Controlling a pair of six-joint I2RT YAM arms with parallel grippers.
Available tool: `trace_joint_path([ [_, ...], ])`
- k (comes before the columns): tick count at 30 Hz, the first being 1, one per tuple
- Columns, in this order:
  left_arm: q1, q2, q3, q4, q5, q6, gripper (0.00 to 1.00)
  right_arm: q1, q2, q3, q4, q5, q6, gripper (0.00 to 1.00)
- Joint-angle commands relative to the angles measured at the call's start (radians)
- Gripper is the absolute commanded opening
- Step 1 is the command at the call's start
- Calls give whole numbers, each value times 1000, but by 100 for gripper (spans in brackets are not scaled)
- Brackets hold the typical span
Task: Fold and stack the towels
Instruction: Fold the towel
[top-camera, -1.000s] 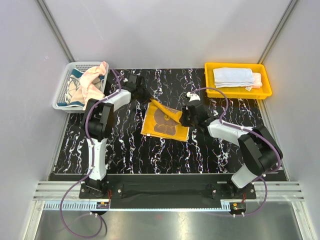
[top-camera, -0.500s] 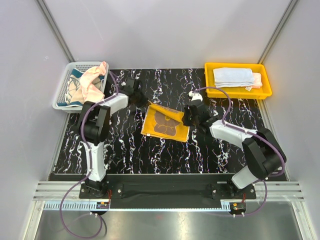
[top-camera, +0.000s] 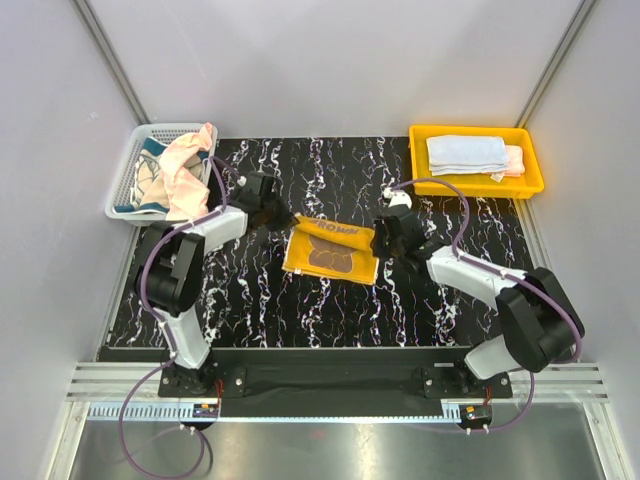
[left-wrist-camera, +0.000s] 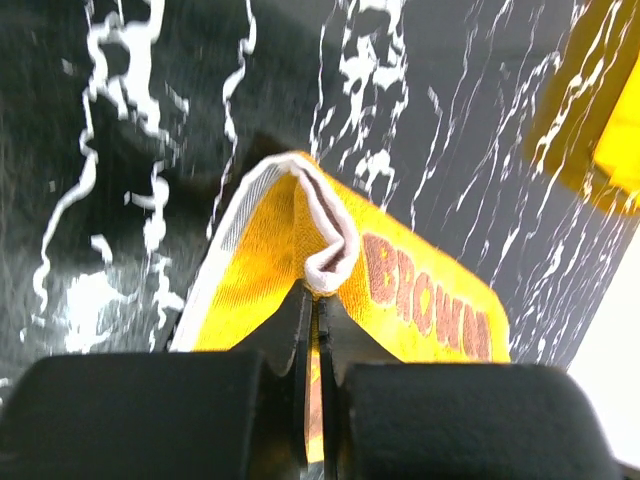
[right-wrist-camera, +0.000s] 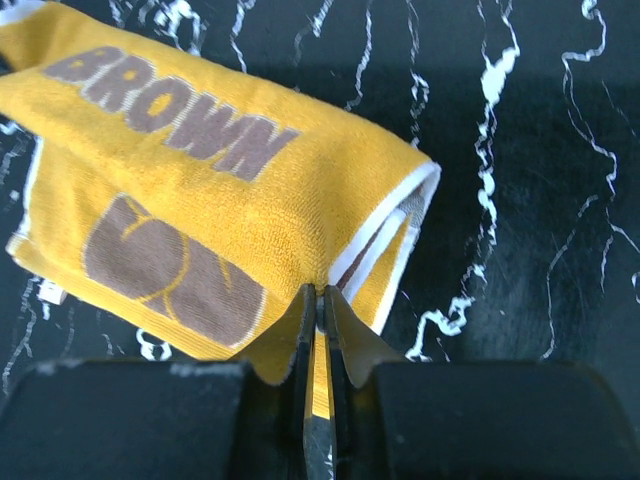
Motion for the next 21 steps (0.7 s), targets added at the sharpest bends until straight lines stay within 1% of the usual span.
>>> trace_joint_path([
  [1,-15,-72,-42,69,-22,16,0,11,-42,-19,-14,33,5,11],
  [8,-41,-132,-122,88,-32,19,0,11,-64,-50,-17,24,24,11],
  [17,-64,-202,-107,32,-62,46,0,9,-96,-39,-48,45,37,11],
  [21,-67,-233,-130,38,-64,16,0,11,-116,-22,-82,59,34,11],
])
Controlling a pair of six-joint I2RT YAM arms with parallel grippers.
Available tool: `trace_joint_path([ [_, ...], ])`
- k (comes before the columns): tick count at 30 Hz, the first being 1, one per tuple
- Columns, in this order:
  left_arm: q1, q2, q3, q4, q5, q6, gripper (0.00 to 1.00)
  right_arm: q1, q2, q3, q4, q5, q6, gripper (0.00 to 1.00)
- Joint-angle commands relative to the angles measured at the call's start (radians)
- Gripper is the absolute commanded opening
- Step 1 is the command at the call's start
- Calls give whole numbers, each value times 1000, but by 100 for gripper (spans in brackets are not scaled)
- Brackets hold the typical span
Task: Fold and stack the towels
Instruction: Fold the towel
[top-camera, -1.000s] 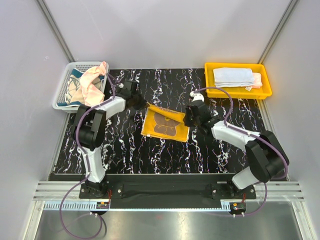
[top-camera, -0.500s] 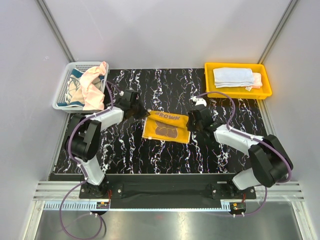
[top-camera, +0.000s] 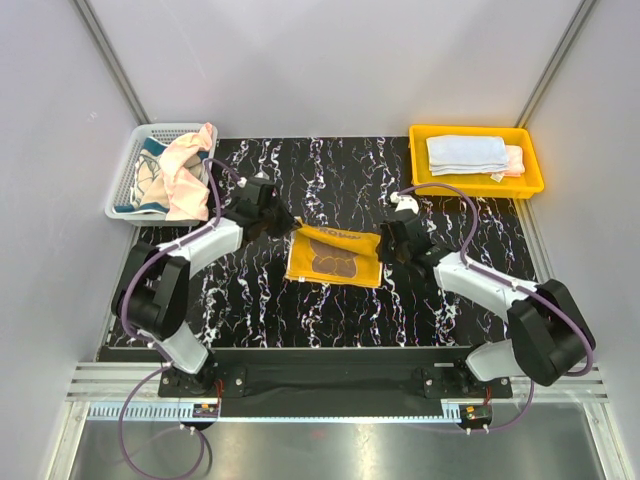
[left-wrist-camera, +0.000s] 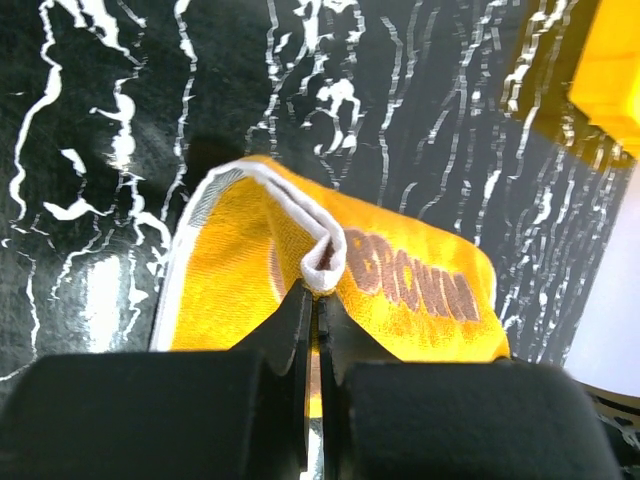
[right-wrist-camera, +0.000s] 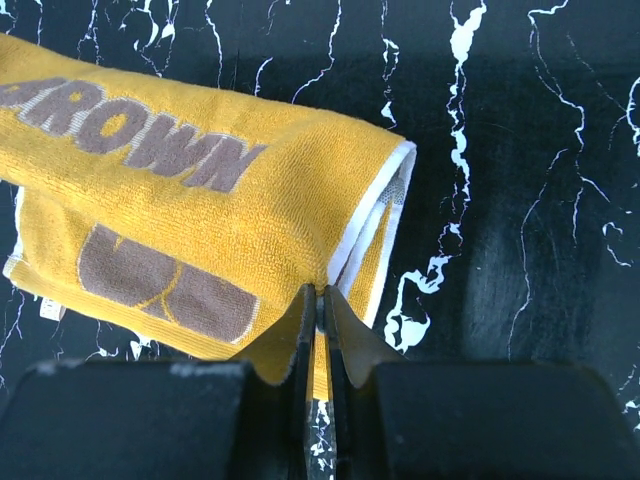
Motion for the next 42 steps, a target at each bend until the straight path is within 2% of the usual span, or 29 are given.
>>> trace_joint_path([
  [1,-9,-63,-23,30,-29,-14,0,9,-48,28,-26,38,9,11],
  [11,-47,-126,-163,79,-70,-83,0,10,-91,-27,-28,4,41,11],
  [31,-84,-175,-253,99,-89,-100,0,16,-162,-143,-2,-71,93,11],
  [39,-89,-163,-336,164,-69,-118,0,18,-142,-205,52,-93,130,13],
  [42,-95,-157,-359,199,-52,-123,9,18,-134,-208,50,-85,142,19],
])
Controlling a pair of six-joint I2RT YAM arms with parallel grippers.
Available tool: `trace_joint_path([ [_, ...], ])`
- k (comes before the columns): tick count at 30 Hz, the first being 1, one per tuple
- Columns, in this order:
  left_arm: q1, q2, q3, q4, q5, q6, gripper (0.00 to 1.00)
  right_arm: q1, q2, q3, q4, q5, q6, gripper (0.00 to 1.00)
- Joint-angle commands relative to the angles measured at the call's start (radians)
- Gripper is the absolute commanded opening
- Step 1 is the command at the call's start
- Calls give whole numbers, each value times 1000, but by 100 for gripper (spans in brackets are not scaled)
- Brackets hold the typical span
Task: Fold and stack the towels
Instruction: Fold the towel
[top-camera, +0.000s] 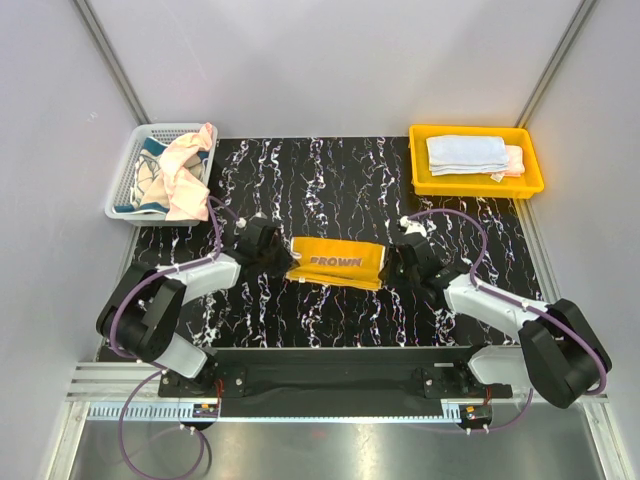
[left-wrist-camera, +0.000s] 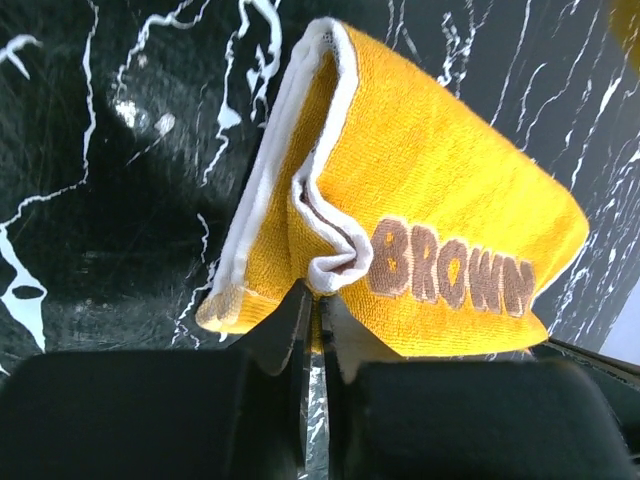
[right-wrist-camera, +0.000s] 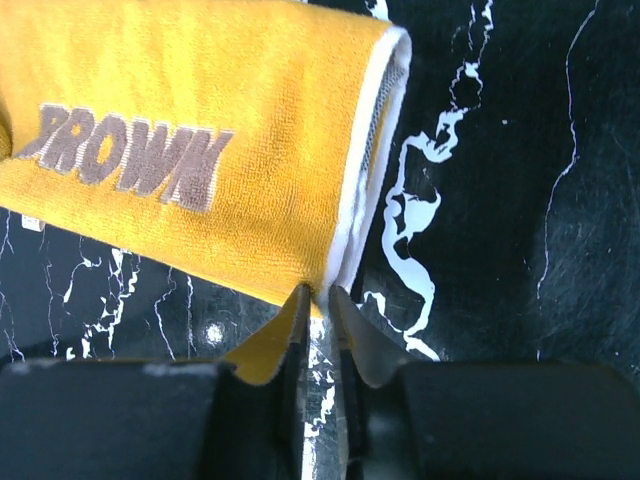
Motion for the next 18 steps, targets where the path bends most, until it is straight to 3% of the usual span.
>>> trace_joint_path([
  [1,-10,-11,-21,93,1,-10,10,9,-2,-10,44,7,24,20],
  [6,-12,-46,-28,88,23,7,29,9,-36,4,5,16,31,38],
  [8,-14,-76,-35,68,32,18,34,9,-65,13,-33,28,36,38],
  [15,-14,-234,21,-109,-23,98,36,9,-112,91,-142,27,45,40],
  [18,-15,-187,101,-133,-3,122,35,10,-39,156,-127,-13,64,38],
])
